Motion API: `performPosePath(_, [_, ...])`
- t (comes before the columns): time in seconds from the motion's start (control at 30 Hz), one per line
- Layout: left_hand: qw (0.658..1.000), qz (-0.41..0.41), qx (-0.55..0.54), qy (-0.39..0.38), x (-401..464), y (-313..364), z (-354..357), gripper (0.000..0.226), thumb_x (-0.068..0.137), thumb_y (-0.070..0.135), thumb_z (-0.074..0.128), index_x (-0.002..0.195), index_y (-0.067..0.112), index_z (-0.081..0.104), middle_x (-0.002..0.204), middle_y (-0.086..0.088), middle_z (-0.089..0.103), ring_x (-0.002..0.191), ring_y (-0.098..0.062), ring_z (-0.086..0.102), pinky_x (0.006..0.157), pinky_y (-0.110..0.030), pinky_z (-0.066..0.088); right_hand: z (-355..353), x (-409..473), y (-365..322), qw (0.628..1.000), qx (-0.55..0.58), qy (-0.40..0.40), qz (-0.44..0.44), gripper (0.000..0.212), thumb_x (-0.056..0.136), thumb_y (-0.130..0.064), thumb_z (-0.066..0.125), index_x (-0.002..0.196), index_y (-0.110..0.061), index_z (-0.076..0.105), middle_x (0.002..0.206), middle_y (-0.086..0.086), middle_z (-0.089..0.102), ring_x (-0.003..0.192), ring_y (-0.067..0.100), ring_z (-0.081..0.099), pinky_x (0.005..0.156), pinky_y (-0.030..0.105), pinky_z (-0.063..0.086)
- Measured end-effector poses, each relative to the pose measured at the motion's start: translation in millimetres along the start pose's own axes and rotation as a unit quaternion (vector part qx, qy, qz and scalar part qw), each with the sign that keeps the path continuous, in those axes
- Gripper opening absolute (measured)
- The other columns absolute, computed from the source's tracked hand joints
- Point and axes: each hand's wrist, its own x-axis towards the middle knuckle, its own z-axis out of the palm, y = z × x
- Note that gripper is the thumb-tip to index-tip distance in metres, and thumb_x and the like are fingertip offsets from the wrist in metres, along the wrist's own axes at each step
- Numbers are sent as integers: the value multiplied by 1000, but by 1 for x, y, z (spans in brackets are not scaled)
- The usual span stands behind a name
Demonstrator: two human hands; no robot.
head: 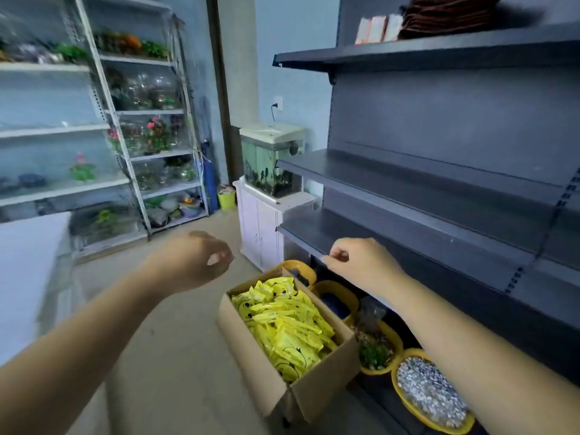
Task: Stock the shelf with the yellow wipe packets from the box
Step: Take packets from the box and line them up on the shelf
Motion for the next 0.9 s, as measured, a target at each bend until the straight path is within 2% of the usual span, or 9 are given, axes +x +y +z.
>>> performPosePath(0.07, [999, -50, -22, 0, -7, -24, 15, 29, 82, 36, 52, 77, 16, 73, 72, 0, 70, 70, -21, 64, 66, -25, 48, 22, 20, -10, 1000, 11, -11, -11, 26, 88, -40, 53, 78, -17, 58, 70, -8, 55, 73, 14, 52, 56, 26, 36])
performPosePath(0.17, [993, -104, -54, 16, -19, -54, 44, 15, 84, 21, 63, 82, 10, 73, 76, -4, 70, 74, -25, 63, 67, -24, 40, 55, 45, -23, 999, 19, -27, -29, 28, 89, -39, 53, 85, -13, 63, 77, -6, 60, 75, 14, 54, 54, 26, 33])
performPosePath(0.3, [986, -132, -99, 18, -29, -85, 79, 51, 76, 49, 37, 80, 13, 72, 73, 2, 69, 67, -12, 58, 66, -23, 40, 95, 75, -30, 998, 15, -41, -48, 29, 88, -40, 54, 81, -14, 64, 76, -3, 63, 69, 14, 52, 53, 27, 35])
performPosePath(0.43, [990, -93, -97, -39, -38, -99, 108, 41, 78, 41, 40, 71, 14, 70, 64, 3, 68, 58, -13, 62, 58, -21, 46, 126, 91, -26, 996, 22, -70, -40, 30, 88, -38, 54, 76, -11, 62, 73, 0, 63, 70, 18, 55, 59, 35, 44])
performPosePath(0.57, [987, -98, -113, -63, -31, -117, 129, 36, 79, 37, 43, 70, 15, 70, 62, 5, 67, 58, -6, 57, 53, -15, 42, 154, 111, -21, 993, 29, -106, -30, 30, 88, -39, 54, 82, -11, 64, 76, -3, 61, 79, 15, 55, 66, 33, 45])
performPosePath(0.67, [983, -108, -119, -87, -19, -131, 144, 36, 79, 36, 44, 71, 13, 70, 63, 4, 67, 55, -11, 61, 55, -21, 46, 174, 134, -18, 991, 40, -122, -25, 28, 88, -38, 55, 83, -12, 65, 76, -7, 59, 80, 15, 55, 67, 33, 46])
performPosePath(0.8, [974, -157, -128, -102, 2, -158, 170, 42, 80, 39, 41, 74, 10, 71, 66, 0, 69, 58, -17, 62, 59, -22, 42, 208, 180, -15, 986, 65, -150, -23, 27, 88, -36, 56, 76, -12, 61, 74, -1, 63, 90, 21, 57, 74, 35, 49])
performPosePath(0.87, [965, -212, -128, -91, 14, -166, 177, 40, 83, 39, 45, 83, 9, 72, 77, -1, 70, 64, -15, 59, 65, -20, 38, 224, 205, -19, 983, 76, -168, -27, 27, 87, -37, 57, 72, -15, 58, 70, -3, 60, 81, 20, 56, 84, 40, 46])
performPosePath(0.9, [959, -239, -130, -86, 20, -170, 182, 36, 84, 37, 48, 88, 9, 72, 82, -1, 70, 67, -11, 55, 66, -20, 37, 231, 218, -22, 981, 79, -176, -31, 27, 87, -37, 57, 72, -14, 59, 71, -2, 61, 76, 20, 56, 83, 40, 46])
